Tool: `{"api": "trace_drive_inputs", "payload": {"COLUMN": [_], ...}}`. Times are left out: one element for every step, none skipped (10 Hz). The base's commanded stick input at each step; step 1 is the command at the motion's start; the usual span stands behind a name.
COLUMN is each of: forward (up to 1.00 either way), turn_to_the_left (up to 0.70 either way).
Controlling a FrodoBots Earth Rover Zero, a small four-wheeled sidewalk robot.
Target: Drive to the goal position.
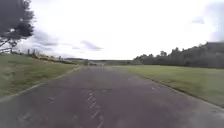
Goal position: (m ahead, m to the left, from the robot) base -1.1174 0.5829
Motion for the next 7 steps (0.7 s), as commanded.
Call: {"api": "trace_drive_inputs", "payload": {"forward": [0.08, 0.09, 0.08, 0.09, 0.08, 0.07, 0.08], "turn_to_the_left": [0.16, 0.17, 0.16, 0.17, 0.16, 0.15, 0.16]}}
